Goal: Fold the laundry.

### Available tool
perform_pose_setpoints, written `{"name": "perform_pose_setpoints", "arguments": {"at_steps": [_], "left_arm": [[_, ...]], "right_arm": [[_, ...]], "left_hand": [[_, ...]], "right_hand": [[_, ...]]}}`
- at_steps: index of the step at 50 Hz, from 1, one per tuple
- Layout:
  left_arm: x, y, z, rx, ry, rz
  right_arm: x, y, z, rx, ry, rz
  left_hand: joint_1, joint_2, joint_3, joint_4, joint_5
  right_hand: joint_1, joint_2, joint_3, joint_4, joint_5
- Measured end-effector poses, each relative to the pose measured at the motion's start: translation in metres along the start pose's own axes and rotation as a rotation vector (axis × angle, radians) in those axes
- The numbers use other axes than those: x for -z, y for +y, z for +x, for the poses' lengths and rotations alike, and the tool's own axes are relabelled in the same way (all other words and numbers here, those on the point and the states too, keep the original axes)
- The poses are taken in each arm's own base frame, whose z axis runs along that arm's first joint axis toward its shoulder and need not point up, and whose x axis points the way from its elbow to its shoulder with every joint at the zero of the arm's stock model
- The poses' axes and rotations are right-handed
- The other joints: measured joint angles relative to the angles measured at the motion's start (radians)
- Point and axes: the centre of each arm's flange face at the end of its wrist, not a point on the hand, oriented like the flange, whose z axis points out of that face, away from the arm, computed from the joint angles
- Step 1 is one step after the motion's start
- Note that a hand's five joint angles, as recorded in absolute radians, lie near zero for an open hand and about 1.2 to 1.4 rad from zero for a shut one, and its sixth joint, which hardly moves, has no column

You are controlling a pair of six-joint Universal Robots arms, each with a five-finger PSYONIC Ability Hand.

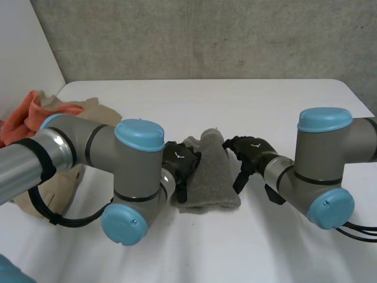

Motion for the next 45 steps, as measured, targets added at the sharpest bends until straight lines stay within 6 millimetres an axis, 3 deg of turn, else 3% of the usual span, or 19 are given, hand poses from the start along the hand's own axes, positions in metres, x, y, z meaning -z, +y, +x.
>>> {"name": "perform_pose_setpoints", "arguments": {"at_steps": [7, 15, 19, 23, 31, 37, 45], "left_arm": [[0.006, 0.002, 0.0, -0.008, -0.011, -0.016], [0.011, -0.01, -0.01, 0.0, -0.046, 0.017], [0.018, -0.03, -0.018, 0.012, -0.061, 0.088], [0.035, -0.068, -0.03, 0.022, -0.042, 0.24], [0.058, -0.11, -0.049, 0.038, 0.153, 0.438], [0.064, -0.116, -0.065, 0.123, 0.321, 0.444], [0.063, -0.115, -0.075, 0.189, 0.391, 0.426]], "right_arm": [[-0.004, 0.005, 0.002, 0.087, 0.027, -0.013], [0.006, -0.008, 0.009, 0.144, 0.089, 0.015], [0.018, -0.017, 0.01, 0.14, 0.108, 0.043], [0.034, -0.02, 0.014, 0.103, 0.144, 0.073], [0.054, 0.007, 0.017, -0.128, 0.164, 0.025], [0.058, 0.029, 0.022, -0.293, 0.138, -0.023], [0.054, 0.037, 0.019, -0.361, 0.081, -0.008]], "left_hand": [[-0.018, -0.015, -0.007, -0.007, 0.0], [-0.059, -0.039, -0.029, -0.042, -0.048], [-0.059, -0.05, -0.042, -0.055, -0.058], [-0.059, -0.051, -0.042, -0.055, -0.058], [-0.059, -0.051, -0.042, -0.055, -0.058], [-0.059, -0.051, -0.042, -0.055, -0.058], [-0.059, -0.051, -0.042, -0.055, -0.058]], "right_hand": [[-0.004, 0.0, 0.0, 0.0, 0.0], [-0.009, 0.0, 0.0, 0.0, 0.0], [-0.009, 0.0, 0.0, 0.0, 0.0], [-0.009, 0.0, 0.0, 0.0, 0.0], [-0.009, 0.0, 0.0, 0.0, 0.0], [-0.009, 0.0, 0.0, 0.0, 0.0], [-0.009, 0.0, 0.0, 0.0, 0.0]]}}
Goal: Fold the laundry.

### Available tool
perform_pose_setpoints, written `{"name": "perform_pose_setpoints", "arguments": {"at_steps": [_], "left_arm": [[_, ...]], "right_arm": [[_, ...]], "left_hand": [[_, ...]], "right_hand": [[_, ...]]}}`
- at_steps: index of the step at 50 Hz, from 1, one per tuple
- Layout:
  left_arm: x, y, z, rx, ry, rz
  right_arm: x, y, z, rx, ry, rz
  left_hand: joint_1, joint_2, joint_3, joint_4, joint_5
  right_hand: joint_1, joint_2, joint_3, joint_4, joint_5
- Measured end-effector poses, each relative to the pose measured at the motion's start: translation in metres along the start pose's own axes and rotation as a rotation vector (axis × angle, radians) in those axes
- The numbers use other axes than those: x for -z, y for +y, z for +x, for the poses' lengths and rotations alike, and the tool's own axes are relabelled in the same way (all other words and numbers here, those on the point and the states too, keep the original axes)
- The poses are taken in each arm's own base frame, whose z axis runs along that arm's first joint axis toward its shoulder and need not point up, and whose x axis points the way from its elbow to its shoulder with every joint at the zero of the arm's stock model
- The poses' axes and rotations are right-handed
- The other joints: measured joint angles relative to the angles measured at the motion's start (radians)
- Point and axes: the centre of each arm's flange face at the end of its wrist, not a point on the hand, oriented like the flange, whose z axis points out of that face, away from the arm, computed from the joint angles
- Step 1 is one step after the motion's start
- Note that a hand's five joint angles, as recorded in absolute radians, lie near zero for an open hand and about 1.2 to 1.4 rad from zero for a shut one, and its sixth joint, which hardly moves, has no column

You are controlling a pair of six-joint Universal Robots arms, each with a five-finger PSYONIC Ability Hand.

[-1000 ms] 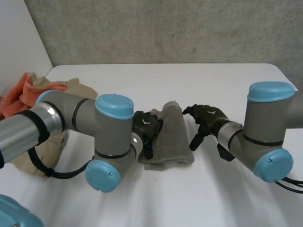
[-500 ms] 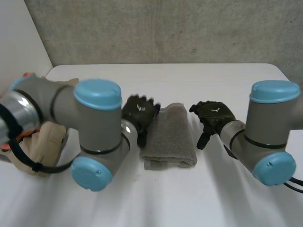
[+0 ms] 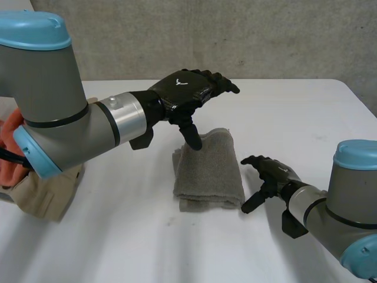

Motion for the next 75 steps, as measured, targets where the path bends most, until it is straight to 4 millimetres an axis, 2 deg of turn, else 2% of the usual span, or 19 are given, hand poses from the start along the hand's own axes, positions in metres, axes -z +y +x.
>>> {"name": "perform_pose_setpoints", "arguments": {"at_steps": [11, 20, 31, 45, 51, 52, 53, 54, 57, 59, 66, 71, 75], "left_arm": [[-0.002, 0.004, -0.001, 0.006, -0.028, -0.012], [-0.001, 0.007, -0.002, 0.008, -0.087, -0.031], [0.001, 0.012, 0.005, 0.006, -0.186, -0.068], [0.0, 0.011, 0.011, -0.002, -0.193, -0.069], [0.0, 0.012, 0.012, -0.002, -0.187, -0.07], [0.0, 0.012, 0.012, -0.003, -0.186, -0.071], [0.0, 0.012, 0.013, -0.003, -0.186, -0.071], [-0.001, 0.012, 0.013, -0.003, -0.185, -0.072], [-0.001, 0.013, 0.013, -0.002, -0.185, -0.073], [-0.001, 0.014, 0.013, -0.001, -0.185, -0.075], [0.0, 0.015, 0.011, 0.001, -0.19, -0.08], [0.001, 0.014, 0.009, 0.001, -0.195, -0.076], [0.0, 0.012, 0.008, -0.004, -0.2, -0.062]], "right_arm": [[-0.013, 0.005, -0.003, -0.006, -0.032, 0.032], [-0.026, 0.012, -0.018, 0.011, -0.076, 0.031], [-0.024, 0.013, -0.026, -0.015, -0.095, 0.027], [-0.022, 0.016, -0.029, -0.014, -0.102, 0.017], [-0.028, 0.015, -0.033, -0.009, -0.117, 0.027], [-0.031, 0.014, -0.034, -0.012, -0.121, 0.03], [-0.033, 0.014, -0.035, -0.014, -0.122, 0.032], [-0.036, 0.013, -0.036, -0.019, -0.126, 0.037], [-0.044, 0.007, -0.038, -0.039, -0.132, 0.057], [-0.048, 0.002, -0.038, -0.049, -0.135, 0.074], [-0.068, -0.025, -0.035, -0.064, -0.137, 0.149], [-0.085, -0.055, -0.013, -0.055, -0.098, 0.227], [-0.103, -0.086, 0.02, -0.051, -0.031, 0.308]], "left_hand": [[0.0, 0.0, 0.0, 0.0, 0.0], [0.0, 0.0, 0.0, 0.0, 0.0], [0.0, 0.0, 0.0, 0.0, 0.0], [0.0, 0.0, 0.0, 0.0, 0.0], [0.0, 0.0, 0.0, 0.0, 0.0], [0.0, 0.0, 0.0, 0.0, 0.0], [0.0, 0.0, 0.0, 0.0, 0.0], [0.0, 0.0, 0.0, 0.0, 0.0], [0.0, 0.0, 0.0, 0.0, 0.0], [0.0, 0.0, 0.0, 0.0, 0.0], [0.0, 0.0, 0.0, 0.0, 0.0], [0.0, 0.0, 0.0, 0.0, 0.0], [0.0, 0.0, 0.0, 0.0, 0.0]], "right_hand": [[0.0, 0.0, 0.0, 0.0, 0.0], [0.0, 0.0, 0.0, 0.0, 0.0], [0.0, 0.0, 0.0, 0.0, -0.001], [-0.01, 0.0, 0.0, 0.0, -0.001], [-0.005, 0.004, 0.004, 0.002, 0.002], [0.083, 0.107, 0.096, 0.084, 0.084], [0.083, 0.107, 0.096, 0.084, 0.084], [0.272, 0.349, 0.33, 0.312, 0.295], [0.614, 0.843, 0.824, 0.824, 0.749], [0.663, 0.891, 0.913, 0.92, 0.835], [0.697, 0.91, 0.956, 0.953, 0.874], [0.709, 0.91, 0.956, 0.953, 0.895], [0.717, 0.919, 0.956, 0.953, 0.896]]}}
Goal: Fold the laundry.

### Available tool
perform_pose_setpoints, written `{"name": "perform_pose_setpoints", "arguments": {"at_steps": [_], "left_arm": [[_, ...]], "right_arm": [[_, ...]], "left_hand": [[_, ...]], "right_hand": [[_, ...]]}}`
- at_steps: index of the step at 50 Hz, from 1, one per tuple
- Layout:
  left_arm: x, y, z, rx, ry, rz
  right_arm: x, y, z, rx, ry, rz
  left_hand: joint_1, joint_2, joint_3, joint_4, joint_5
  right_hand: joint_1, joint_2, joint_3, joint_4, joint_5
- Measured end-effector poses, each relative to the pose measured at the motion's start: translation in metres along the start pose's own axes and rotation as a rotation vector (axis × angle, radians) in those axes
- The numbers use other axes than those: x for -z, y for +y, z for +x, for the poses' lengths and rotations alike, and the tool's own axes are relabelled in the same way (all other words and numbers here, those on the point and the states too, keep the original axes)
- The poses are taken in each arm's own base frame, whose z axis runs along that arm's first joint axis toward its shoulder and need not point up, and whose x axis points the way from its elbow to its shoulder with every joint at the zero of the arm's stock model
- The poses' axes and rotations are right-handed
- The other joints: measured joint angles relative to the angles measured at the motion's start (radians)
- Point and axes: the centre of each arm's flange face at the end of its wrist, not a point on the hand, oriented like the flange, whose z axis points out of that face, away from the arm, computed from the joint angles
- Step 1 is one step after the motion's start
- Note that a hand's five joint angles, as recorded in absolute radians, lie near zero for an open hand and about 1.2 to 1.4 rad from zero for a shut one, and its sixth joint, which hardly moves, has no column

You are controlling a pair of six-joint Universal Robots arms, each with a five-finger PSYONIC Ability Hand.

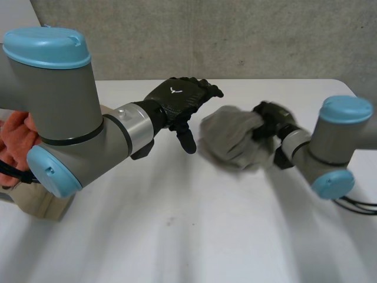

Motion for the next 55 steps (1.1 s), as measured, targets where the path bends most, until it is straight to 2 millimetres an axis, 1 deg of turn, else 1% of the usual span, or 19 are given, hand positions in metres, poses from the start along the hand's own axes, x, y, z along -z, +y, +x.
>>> {"name": "perform_pose_setpoints", "arguments": {"at_steps": [1, 3, 9, 10, 14, 15, 16, 22, 23, 26, 31, 33, 34, 35, 36, 37, 39, 47, 55], "left_arm": [[0.0, 0.0, 0.0, 0.0, 0.0, 0.002], [-0.001, -0.001, 0.0, -0.003, -0.003, 0.011], [-0.002, -0.003, 0.0, -0.008, -0.003, 0.026], [-0.003, -0.003, 0.001, -0.009, -0.002, 0.029], [-0.003, -0.004, 0.002, -0.009, 0.0, 0.033], [-0.004, -0.004, 0.003, -0.009, 0.003, 0.034], [-0.004, -0.004, 0.004, -0.009, 0.004, 0.035], [-0.004, -0.003, 0.007, -0.009, 0.011, 0.032], [-0.004, -0.002, 0.008, -0.009, 0.012, 0.031], [-0.004, -0.002, 0.008, -0.009, 0.013, 0.028], [-0.004, -0.001, 0.009, -0.009, 0.014, 0.025], [-0.004, -0.001, 0.009, -0.009, 0.014, 0.025], [-0.004, 0.0, 0.009, -0.009, 0.015, 0.025], [-0.004, 0.0, 0.009, -0.009, 0.015, 0.025], [-0.004, 0.0, 0.01, -0.009, 0.017, 0.025], [-0.003, -0.001, 0.011, -0.009, 0.018, 0.025], [-0.003, -0.001, 0.012, -0.009, 0.021, 0.025], [-0.003, -0.001, 0.015, -0.01, 0.028, 0.026], [0.0, 0.0, 0.015, -0.008, 0.027, 0.016]], "right_arm": [[-0.004, -0.004, 0.006, 0.003, 0.014, 0.013], [-0.018, -0.02, 0.03, 0.018, 0.074, 0.063], [-0.041, -0.049, 0.085, 0.066, 0.211, 0.149], [-0.046, -0.057, 0.101, 0.08, 0.249, 0.167], [-0.054, -0.071, 0.135, 0.1, 0.316, 0.202], [-0.057, -0.077, 0.154, 0.108, 0.351, 0.217], [-0.058, -0.079, 0.163, 0.11, 0.366, 0.222], [-0.056, -0.087, 0.215, 0.129, 0.458, 0.228], [-0.053, -0.089, 0.23, 0.133, 0.485, 0.224], [-0.045, -0.092, 0.255, 0.137, 0.527, 0.215], [-0.031, -0.094, 0.287, 0.136, 0.548, 0.182], [-0.027, -0.093, 0.293, 0.134, 0.546, 0.167], [-0.025, -0.092, 0.297, 0.134, 0.547, 0.153], [-0.024, -0.092, 0.298, 0.135, 0.548, 0.147], [-0.022, -0.091, 0.301, 0.141, 0.554, 0.131], [-0.02, -0.091, 0.303, 0.149, 0.56, 0.119], [-0.017, -0.091, 0.305, 0.169, 0.574, 0.101], [-0.002, -0.108, 0.31, 0.353, 0.661, 0.027], [0.014, -0.128, 0.302, 0.829, 0.732, -0.2]], "left_hand": [[0.0, 0.0, 0.0, 0.0, 0.0], [0.0, 0.0, 0.0, 0.0, 0.0], [0.0, 0.0, 0.0, 0.0, 0.0], [0.0, 0.0, 0.0, 0.0, 0.0], [0.0, 0.0, 0.0, 0.0, 0.0], [0.0, 0.0, 0.0, 0.0, 0.0], [0.0, 0.0, 0.0, 0.0, 0.0], [0.0, 0.0, 0.0, 0.0, 0.0], [0.0, 0.0, 0.0, 0.0, 0.0], [0.0, 0.0, 0.0, 0.0, 0.0], [0.0, 0.0, 0.0, 0.0, 0.0], [0.0, 0.0, 0.0, 0.0, 0.0], [0.0, 0.0, 0.0, 0.0, 0.0], [0.0, 0.0, 0.0, 0.0, 0.0], [0.0, 0.0, 0.0, 0.0, 0.0], [0.0, 0.0, 0.0, 0.0, 0.0], [0.0, 0.0, 0.0, 0.0, 0.0], [0.0, 0.0, 0.0, 0.0, 0.0], [0.0, 0.0, 0.0, 0.0, 0.0]], "right_hand": [[0.007, 0.001, 0.0, 0.0, 0.0], [0.007, 0.001, 0.0, 0.0, 0.0], [0.007, 0.007, 0.0, 0.0, 0.004], [0.007, 0.007, 0.003, 0.0, 0.013], [0.007, 0.007, 0.004, 0.001, 0.013], [0.007, 0.007, 0.004, 0.001, 0.014], [0.007, 0.007, 0.004, 0.001, 0.013], [0.007, 0.007, 0.004, 0.001, 0.014], [0.007, 0.007, 0.004, 0.001, 0.013], [0.007, 0.007, 0.004, 0.001, 0.014], [0.007, 0.003, -0.005, -0.012, 0.01], [0.004, 0.0, -0.029, -0.038, 0.009], [-0.164, -0.174, -0.187, -0.2, -0.142], [-0.164, -0.174, -0.187, -0.2, -0.142], [-0.343, -0.362, -0.388, -0.38, -0.316], [-0.626, -0.717, -0.738, -0.73, -0.661], [-0.697, -0.864, -0.895, -0.909, -0.835], [-0.706, -0.918, -0.955, -0.953, -0.897], [-0.706, -0.918, -0.955, -0.953, -0.901]]}}
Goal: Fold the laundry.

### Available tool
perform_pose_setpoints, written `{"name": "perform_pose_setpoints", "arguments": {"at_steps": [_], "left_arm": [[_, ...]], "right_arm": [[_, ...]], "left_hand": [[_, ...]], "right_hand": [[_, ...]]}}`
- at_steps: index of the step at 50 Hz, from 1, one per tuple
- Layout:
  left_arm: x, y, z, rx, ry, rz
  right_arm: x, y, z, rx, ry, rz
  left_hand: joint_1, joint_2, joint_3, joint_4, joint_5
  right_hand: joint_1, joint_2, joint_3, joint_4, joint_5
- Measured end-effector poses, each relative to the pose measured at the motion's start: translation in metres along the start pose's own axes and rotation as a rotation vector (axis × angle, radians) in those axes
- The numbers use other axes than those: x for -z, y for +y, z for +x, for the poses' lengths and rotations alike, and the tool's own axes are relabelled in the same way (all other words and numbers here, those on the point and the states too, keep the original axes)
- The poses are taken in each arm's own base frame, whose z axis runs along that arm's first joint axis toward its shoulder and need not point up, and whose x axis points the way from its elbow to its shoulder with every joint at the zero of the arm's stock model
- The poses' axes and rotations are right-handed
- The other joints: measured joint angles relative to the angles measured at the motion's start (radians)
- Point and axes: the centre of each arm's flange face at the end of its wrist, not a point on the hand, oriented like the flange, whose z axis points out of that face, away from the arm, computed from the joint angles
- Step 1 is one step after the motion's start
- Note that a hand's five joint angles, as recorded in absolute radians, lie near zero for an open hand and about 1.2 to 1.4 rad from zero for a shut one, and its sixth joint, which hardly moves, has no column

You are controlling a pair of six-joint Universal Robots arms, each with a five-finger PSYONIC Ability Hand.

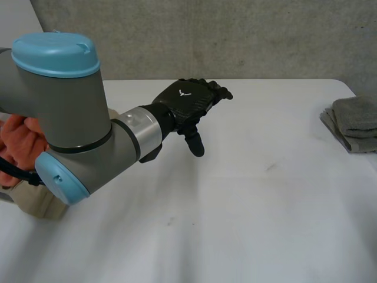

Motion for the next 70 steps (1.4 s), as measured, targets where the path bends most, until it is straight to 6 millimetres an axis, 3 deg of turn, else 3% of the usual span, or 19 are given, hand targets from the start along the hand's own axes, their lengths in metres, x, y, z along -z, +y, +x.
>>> {"name": "perform_pose_setpoints", "arguments": {"at_steps": [7, 12, 15, 17, 18, 20, 23, 25, 29, 31, 35, 40, 46, 50, 55, 57, 63, 66, 70], "left_arm": [[0.002, 0.003, -0.002, 0.002, -0.004, -0.01], [0.004, 0.0, -0.01, 0.001, -0.027, -0.002], [0.005, -0.004, -0.016, -0.002, -0.046, 0.008], [0.008, -0.008, -0.026, -0.005, -0.078, 0.022], [0.01, -0.011, -0.035, -0.009, -0.11, 0.034], [0.012, -0.014, -0.045, -0.014, -0.141, 0.047], [0.017, -0.019, -0.076, -0.037, -0.235, 0.085], [0.018, -0.019, -0.085, -0.048, -0.262, 0.094], [0.028, -0.014, -0.139, -0.129, -0.404, 0.102], [0.034, -0.007, -0.161, -0.172, -0.456, 0.077], [0.049, 0.023, -0.215, -0.285, -0.575, -0.045], [0.07, 0.078, -0.268, -0.374, -0.651, -0.257], [0.084, 0.134, -0.295, -0.406, -0.649, -0.445], [0.087, 0.156, -0.3, -0.416, -0.634, -0.511], [0.078, 0.161, -0.295, -0.431, -0.639, -0.518], [0.076, 0.158, -0.293, -0.434, -0.644, -0.509], [0.053, 0.082, -0.253, -0.431, -0.755, -0.239], [0.049, 0.059, -0.231, -0.412, -0.753, -0.15], [0.032, 0.022, -0.15, -0.338, -0.61, 0.012]], "right_arm": [[0.011, -0.038, 0.038, 0.277, 0.209, 0.042], [0.035, -0.1, 0.053, 0.247, 0.302, 0.236], [0.05, -0.126, 0.041, 0.202, 0.27, 0.32], [0.072, -0.155, 0.017, 0.135, 0.19, 0.415], [0.089, -0.172, -0.004, 0.083, 0.111, 0.471], [0.106, -0.184, -0.024, 0.039, 0.027, 0.509], [0.155, -0.2, -0.079, -0.051, -0.222, 0.562], [0.169, -0.201, -0.094, -0.064, -0.29, 0.565], [0.233, -0.189, -0.157, -0.069, -0.566, 0.552], [0.245, -0.183, -0.169, -0.06, -0.613, 0.54], [0.301, -0.144, -0.221, 0.001, -0.802, 0.489], [0.334, -0.111, -0.243, 0.045, -0.89, 0.458], [0.343, -0.092, -0.246, 0.058, -0.912, 0.427], [0.344, -0.085, -0.246, 0.061, -0.916, 0.41], [0.342, -0.08, -0.244, 0.061, -0.912, 0.391], [0.342, -0.08, -0.244, 0.061, -0.911, 0.389], [0.338, -0.081, -0.229, 0.046, -0.875, 0.386], [0.337, -0.083, -0.224, 0.041, -0.862, 0.387], [0.333, -0.086, -0.211, 0.023, -0.821, 0.392]], "left_hand": [[0.0, 0.0, 0.0, 0.0, 0.0], [0.0, 0.0, 0.0, 0.0, 0.0], [0.0, 0.0, 0.0, 0.0, 0.0], [0.0, 0.0, 0.0, 0.0, 0.0], [0.0, 0.0, 0.0, 0.0, 0.0], [0.0, 0.0, 0.0, 0.0, 0.0], [-0.001, -0.006, -0.005, -0.006, 0.0], [-0.005, -0.009, -0.013, -0.011, 0.0], [-0.007, -0.019, -0.024, -0.018, 0.0], [-0.007, -0.021, -0.023, -0.019, 0.0], [-0.007, -0.021, -0.024, -0.019, -0.001], [-0.007, -0.021, -0.024, -0.019, -0.001], [-0.007, -0.021, -0.024, -0.019, -0.001], [0.033, 0.012, 0.005, 0.01, 0.02], [0.825, 0.794, 0.742, 0.782, 0.755], [0.864, 0.892, 0.842, 0.891, 0.845], [0.867, 0.953, 0.906, 0.968, 0.872], [0.879, 0.953, 0.906, 0.968, 0.872], [0.922, 0.963, 0.94, 0.973, 0.93]], "right_hand": [[0.0, 0.0, 0.0, 0.0, 0.0], [0.0, 0.0, 0.0, 0.0, 0.0], [0.0, 0.0, 0.0, 0.0, 0.0], [0.0, 0.0, 0.0, 0.0, 0.0], [0.0, 0.0, 0.0, 0.0, 0.0], [0.0, 0.0, 0.0, 0.0, 0.0], [0.0, 0.0, 0.0, 0.0, 0.0], [0.0, 0.0, 0.0, 0.0, 0.0], [0.0, 0.0, 0.0, 0.0, 0.0], [0.0, 0.0, 0.0, 0.0, 0.0], [0.0, 0.0, 0.0, 0.0, 0.0], [0.0, 0.0, 0.0, 0.0, 0.0], [0.0, 0.0, 0.0, 0.0, 0.0], [0.0, 0.0, 0.0, 0.0, 0.0], [0.0, 0.0, 0.0, 0.0, 0.0], [0.0, 0.0, 0.0, 0.0, 0.0], [0.0, 0.0, 0.0, 0.0, 0.0], [0.0, 0.0, 0.0, 0.0, 0.0], [0.0, 0.0, 0.0, 0.0, 0.0]]}}
